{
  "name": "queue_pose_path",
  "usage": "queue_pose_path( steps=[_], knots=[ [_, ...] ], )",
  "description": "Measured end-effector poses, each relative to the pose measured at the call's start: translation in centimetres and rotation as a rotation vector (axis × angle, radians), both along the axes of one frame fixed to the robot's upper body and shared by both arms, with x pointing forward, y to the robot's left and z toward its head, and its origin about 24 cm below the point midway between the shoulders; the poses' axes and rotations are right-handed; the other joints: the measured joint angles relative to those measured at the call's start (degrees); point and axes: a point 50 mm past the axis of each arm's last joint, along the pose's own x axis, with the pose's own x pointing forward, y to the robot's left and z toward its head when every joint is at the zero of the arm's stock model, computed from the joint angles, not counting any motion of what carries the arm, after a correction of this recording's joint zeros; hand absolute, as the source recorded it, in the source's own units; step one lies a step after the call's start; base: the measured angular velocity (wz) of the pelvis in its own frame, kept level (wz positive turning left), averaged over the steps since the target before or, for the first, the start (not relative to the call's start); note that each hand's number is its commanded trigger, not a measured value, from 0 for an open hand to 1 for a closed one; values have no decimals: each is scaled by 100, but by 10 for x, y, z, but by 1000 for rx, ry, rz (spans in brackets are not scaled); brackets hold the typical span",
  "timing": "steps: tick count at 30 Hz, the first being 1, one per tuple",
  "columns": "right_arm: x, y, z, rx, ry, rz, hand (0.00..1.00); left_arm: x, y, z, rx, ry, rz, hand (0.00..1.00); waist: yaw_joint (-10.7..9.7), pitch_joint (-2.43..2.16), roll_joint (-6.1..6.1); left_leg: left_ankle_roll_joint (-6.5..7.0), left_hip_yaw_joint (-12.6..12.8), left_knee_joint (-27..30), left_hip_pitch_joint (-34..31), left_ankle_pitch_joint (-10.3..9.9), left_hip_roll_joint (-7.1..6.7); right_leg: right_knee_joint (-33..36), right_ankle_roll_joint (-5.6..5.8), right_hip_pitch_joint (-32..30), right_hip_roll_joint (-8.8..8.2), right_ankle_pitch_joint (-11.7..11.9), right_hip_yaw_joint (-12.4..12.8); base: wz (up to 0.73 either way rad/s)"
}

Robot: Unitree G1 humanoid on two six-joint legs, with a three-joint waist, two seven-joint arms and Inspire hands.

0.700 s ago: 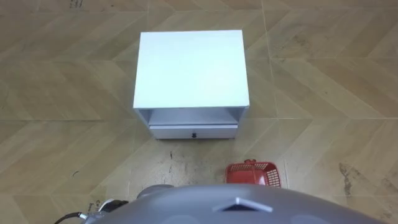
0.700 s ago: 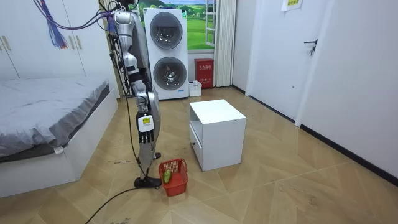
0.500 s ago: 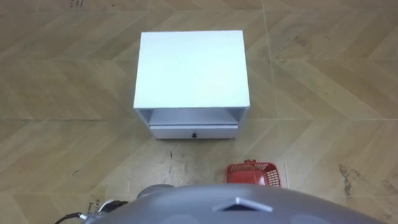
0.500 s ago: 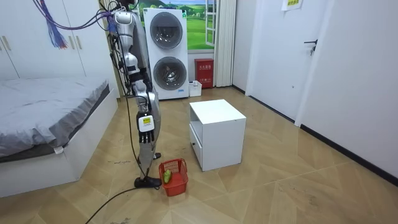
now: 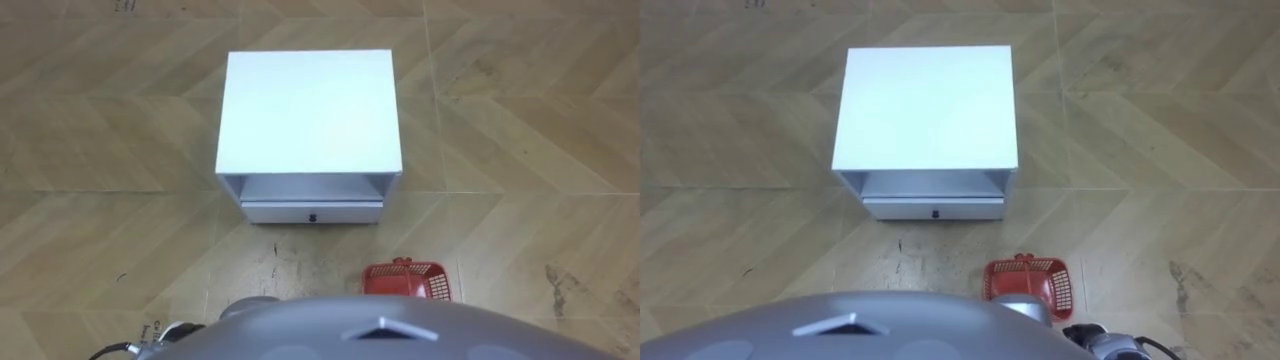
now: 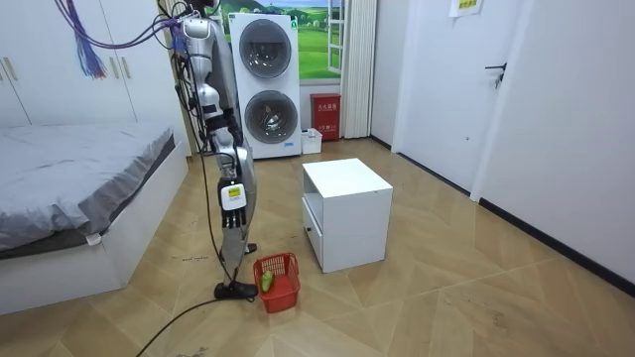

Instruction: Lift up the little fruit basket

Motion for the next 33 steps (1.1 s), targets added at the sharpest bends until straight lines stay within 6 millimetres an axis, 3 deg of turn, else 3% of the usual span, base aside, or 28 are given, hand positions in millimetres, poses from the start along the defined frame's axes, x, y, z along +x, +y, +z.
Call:
queue_pose_path(
  steps=[15,25,26,28,29,33],
  knots=[
    [-3,0,0,-4,19,-19,0,-3,1,0,9,11,7,0,71,-9,-49,0,0,-3,30,0,0,-1,0,18,-1,0,-13,0],
    [4,0,0,-1,-9,-53,0,0,3,1,15,0,23,0,131,-24,-241,1,-29,160,-221,-25,-28,-48,-23,-135,-34,-59,-71,3],
    [9,-1,0,-9,-23,-49,0,3,3,1,15,-7,18,0,122,-53,-193,20,-53,346,-410,-75,-23,51,-23,-232,-44,-60,-95,14],
    [16,-2,1,-27,-43,-45,0,9,3,1,13,-26,13,0,108,2,-160,76,-7,549,-596,-115,-25,263,-19,-384,-91,-63,-139,18],
    [19,-4,1,-44,-58,-46,0,15,2,1,10,-45,-1,0,122,19,-82,114,67,654,-718,-153,-22,450,-17,-538,-125,-64,-143,14],
    [33,-13,5,-87,-115,-31,0,31,5,2,5,-92,-10,0,197,36,65,296,148,979,-1194,-274,-115,952,-8,-1104,-313,-63,-140,-1]
  ],
)
